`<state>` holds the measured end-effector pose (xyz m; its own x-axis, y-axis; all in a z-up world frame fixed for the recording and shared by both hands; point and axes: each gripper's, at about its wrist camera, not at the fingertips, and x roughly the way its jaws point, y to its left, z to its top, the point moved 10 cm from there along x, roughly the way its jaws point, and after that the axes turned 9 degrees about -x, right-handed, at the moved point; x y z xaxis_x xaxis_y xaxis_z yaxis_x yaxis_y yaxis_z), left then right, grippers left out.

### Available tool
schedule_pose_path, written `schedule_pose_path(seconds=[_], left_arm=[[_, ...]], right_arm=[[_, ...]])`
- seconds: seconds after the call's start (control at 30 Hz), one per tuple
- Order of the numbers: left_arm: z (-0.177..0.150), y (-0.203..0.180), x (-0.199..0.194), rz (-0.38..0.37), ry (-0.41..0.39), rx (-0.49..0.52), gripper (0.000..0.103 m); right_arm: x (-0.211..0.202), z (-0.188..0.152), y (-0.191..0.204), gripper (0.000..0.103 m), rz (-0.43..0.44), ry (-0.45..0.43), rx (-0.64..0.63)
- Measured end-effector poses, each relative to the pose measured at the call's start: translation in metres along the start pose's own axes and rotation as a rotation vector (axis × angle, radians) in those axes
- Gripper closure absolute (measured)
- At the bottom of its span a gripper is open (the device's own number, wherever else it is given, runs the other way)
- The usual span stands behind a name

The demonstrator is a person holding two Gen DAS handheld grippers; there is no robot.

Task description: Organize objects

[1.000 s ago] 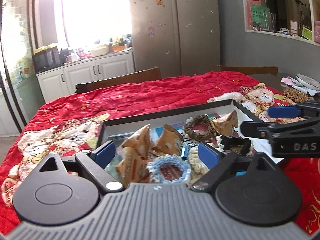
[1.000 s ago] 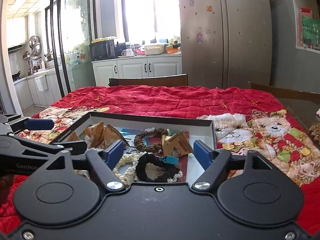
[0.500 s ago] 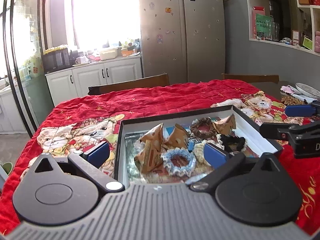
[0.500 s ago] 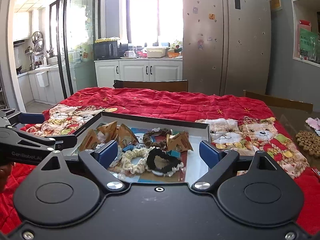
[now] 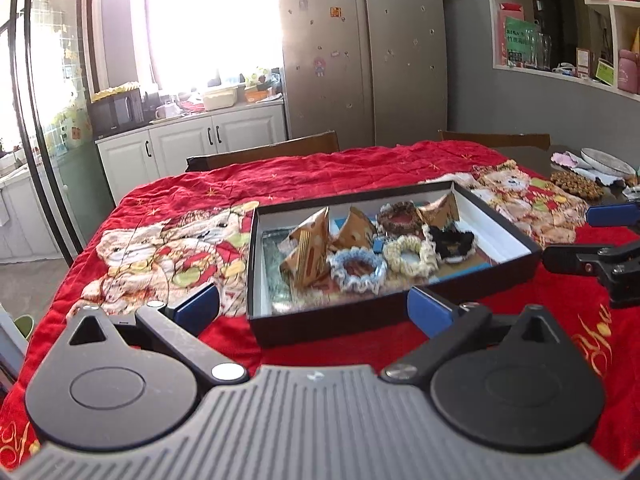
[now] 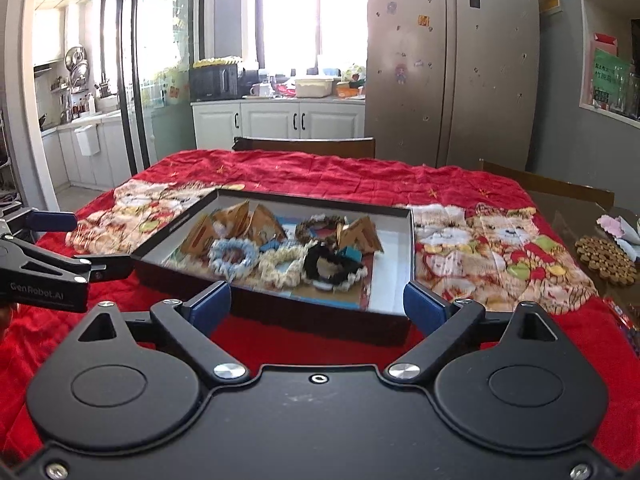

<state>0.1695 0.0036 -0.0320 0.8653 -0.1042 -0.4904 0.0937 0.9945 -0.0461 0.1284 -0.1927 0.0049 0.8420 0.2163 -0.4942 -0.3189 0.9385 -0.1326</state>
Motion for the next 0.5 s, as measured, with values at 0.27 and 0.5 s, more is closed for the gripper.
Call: schedule_pose_path(seconds=[0.27,0.5], left_arm=[[-0.020,-0.001,-0.015,0.005,0.024,0.002,0.000],[-0.031,0.002,-0.019,0.010,0.042,-0.053,0.000]], right_arm=[[-0.011,-0.024,0.009,0.009,0.003,0.045,0.007],[-0.017,-0.037,0.008,0.007,-0.023,0.072,0.023]])
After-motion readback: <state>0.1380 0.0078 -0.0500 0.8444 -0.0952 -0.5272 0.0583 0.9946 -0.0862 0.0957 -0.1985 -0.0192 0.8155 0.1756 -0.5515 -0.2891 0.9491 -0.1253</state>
